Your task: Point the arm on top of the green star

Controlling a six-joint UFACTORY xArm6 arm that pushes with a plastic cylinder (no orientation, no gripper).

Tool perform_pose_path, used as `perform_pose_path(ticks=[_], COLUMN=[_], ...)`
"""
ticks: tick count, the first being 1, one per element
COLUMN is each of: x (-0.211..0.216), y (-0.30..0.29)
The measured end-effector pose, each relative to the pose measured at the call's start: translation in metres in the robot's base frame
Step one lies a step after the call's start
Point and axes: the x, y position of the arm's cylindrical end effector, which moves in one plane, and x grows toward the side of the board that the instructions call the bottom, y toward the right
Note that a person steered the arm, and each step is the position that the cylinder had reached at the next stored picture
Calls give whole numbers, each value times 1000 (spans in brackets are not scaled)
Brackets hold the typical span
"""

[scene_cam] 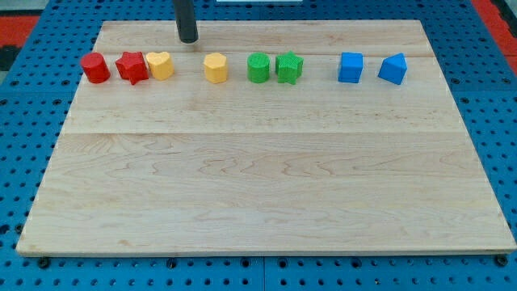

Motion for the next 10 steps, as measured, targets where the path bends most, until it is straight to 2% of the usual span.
perform_pose_path(ticks=[4,5,6,7,10], x=[0,0,0,0,-1], y=[19,42,98,123,126])
